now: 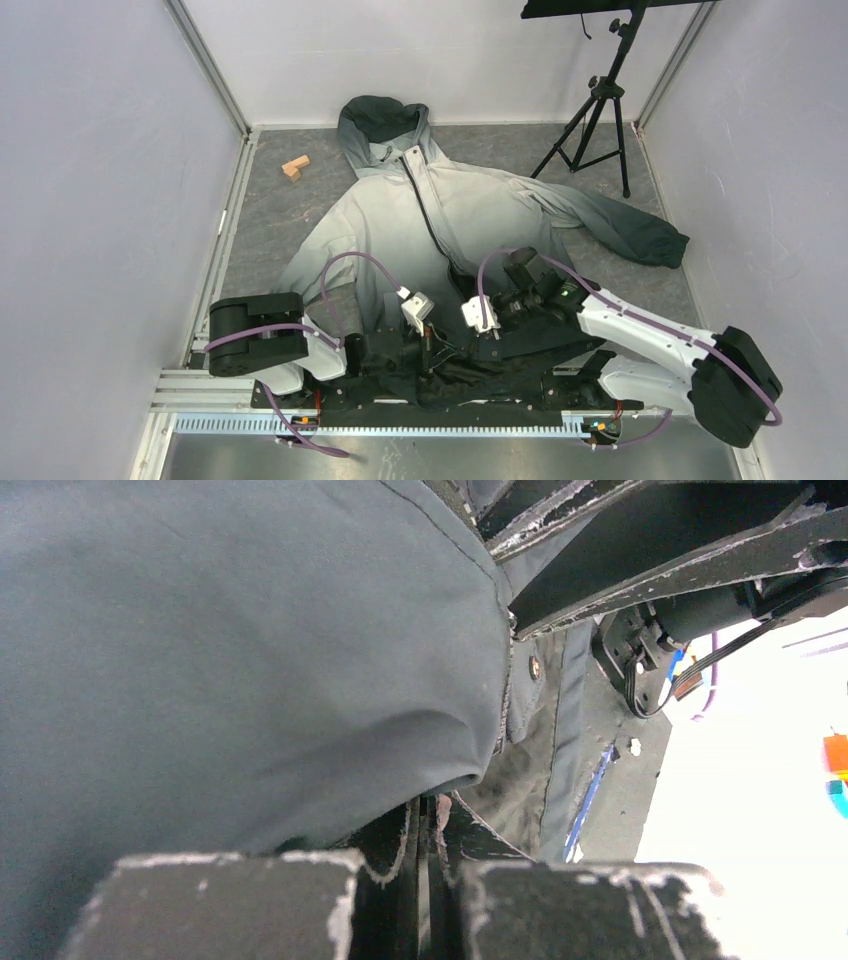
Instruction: Zip up the jacket
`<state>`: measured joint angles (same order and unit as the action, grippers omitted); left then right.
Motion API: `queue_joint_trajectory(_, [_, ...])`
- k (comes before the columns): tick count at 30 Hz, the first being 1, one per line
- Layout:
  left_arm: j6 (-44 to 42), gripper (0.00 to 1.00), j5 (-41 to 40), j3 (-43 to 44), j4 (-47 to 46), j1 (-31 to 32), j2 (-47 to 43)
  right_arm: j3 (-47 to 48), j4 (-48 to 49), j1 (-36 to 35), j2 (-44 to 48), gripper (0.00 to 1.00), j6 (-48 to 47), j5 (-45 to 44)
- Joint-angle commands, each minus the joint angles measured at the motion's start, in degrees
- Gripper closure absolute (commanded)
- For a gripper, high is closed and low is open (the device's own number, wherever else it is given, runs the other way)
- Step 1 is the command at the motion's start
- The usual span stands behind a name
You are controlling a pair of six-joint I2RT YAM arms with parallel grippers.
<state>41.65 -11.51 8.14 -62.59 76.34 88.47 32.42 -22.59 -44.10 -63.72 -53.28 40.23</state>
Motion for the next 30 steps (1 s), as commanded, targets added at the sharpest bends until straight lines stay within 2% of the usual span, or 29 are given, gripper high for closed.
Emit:
queue_joint_trajectory(1, [-1.2, 0.98, -1.9, -0.7, -2.4, -0.5, 0.2, -1.9, -1.6, 0.1, 2.9, 0.72, 1.5, -0.1])
queue_joint_trajectory(6, [-0.6, 0.98, -3.5, -1.2, -1.4, -0.6, -0.7, -2.7, -2.1, 0.0, 4.7, 0.71, 3.4, 0.2])
queue_joint_trajectory(12, [-0.2, 0.98, -5.0, -1.3, 0.8, -0.6, -1.7, -5.0, 0.6, 0.0, 7.7, 0.55, 6.3, -2.7])
queue_joint_trajectory(20, [-0.2, 0.98, -4.6, -1.2, 0.2, -0.7, -1.1, -5.3, 1.8, 0.0, 8.8, 0.53, 6.7, -1.7])
queue_joint_trajectory(27, [-0.5, 0.98, -3.8, -0.9, -0.3, -0.6, -0.8, -6.3, 7.4, 0.0, 7.6, 0.59, 8.7, -6.0])
queue_joint_trajectory(30, [-0.5, 0.98, -3.7, -1.0, -0.3, -0.6, -1.0, -6.0, 8.2, 0.0, 5.9, 0.6, 8.9, -4.6])
